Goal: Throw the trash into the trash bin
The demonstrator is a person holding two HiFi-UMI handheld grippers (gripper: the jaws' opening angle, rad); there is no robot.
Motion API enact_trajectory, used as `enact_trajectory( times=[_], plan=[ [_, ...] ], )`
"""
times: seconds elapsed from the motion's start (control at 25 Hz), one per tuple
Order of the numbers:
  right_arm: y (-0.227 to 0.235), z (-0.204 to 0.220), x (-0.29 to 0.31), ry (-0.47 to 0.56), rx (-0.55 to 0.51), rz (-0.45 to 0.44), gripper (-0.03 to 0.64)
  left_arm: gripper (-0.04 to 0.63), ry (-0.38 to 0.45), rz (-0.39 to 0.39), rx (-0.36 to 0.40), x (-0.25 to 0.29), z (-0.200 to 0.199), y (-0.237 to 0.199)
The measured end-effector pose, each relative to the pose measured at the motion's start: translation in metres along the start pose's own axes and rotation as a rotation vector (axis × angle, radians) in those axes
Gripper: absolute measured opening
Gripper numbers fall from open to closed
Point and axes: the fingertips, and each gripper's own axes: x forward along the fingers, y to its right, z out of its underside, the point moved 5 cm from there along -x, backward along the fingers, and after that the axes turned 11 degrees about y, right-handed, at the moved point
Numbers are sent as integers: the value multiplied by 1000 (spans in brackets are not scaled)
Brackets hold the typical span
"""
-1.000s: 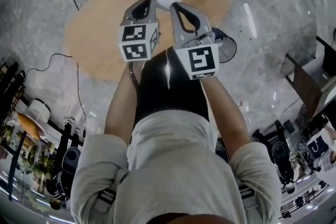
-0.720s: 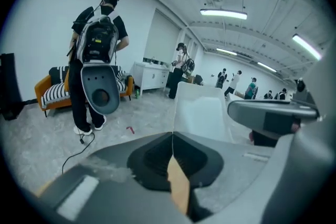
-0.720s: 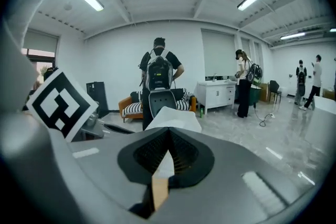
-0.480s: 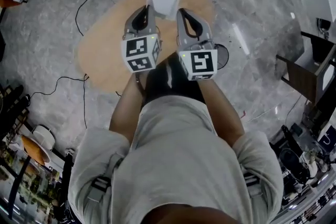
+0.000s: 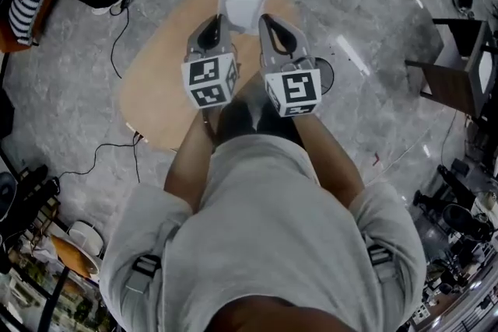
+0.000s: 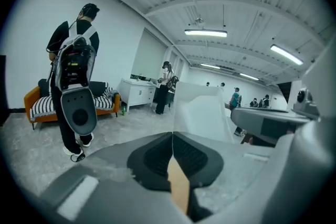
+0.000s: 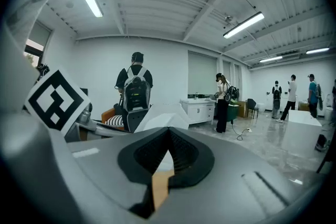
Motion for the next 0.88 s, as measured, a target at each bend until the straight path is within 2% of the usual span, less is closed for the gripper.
enact_trajectory(
  times=[0.32,0.64,0.88],
  plan=[
    [62,-14,-71,45,-15,137,8,20,7,136,52,15,3,97],
    [153,-9,-180,42,-7,293,8,20,-32,289,83,24,34,236],
    [222,-8,-254,35,10,449,8,20,-93,432,116,37,62,336]
  ],
)
